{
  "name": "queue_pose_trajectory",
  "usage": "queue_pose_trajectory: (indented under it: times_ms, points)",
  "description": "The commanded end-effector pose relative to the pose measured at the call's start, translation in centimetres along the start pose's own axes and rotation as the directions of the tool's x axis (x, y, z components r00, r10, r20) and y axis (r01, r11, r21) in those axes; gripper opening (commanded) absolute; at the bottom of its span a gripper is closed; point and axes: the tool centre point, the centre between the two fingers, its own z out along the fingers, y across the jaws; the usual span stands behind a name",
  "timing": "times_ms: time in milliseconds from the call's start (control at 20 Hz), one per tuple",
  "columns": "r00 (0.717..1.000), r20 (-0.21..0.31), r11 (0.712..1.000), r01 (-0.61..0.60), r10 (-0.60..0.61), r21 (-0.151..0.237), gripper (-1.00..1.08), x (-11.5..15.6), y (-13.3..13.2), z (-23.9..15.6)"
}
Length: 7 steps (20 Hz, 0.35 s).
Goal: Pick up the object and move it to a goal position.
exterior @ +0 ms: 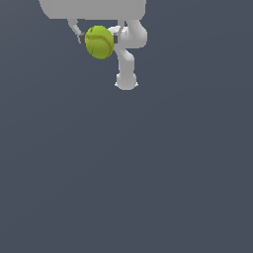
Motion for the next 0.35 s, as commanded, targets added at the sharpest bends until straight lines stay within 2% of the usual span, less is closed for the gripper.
queue_pose_trajectory:
  times_ms: [0,300]
  points:
    - [1.000,-0.001,1.000,0.000,0.000,0.000,-1.00,0.08,0.10,-0.68]
    - [1.000,-0.001,1.000,0.000,0.000,0.000,-1.00,0.19,0.17,-1.09]
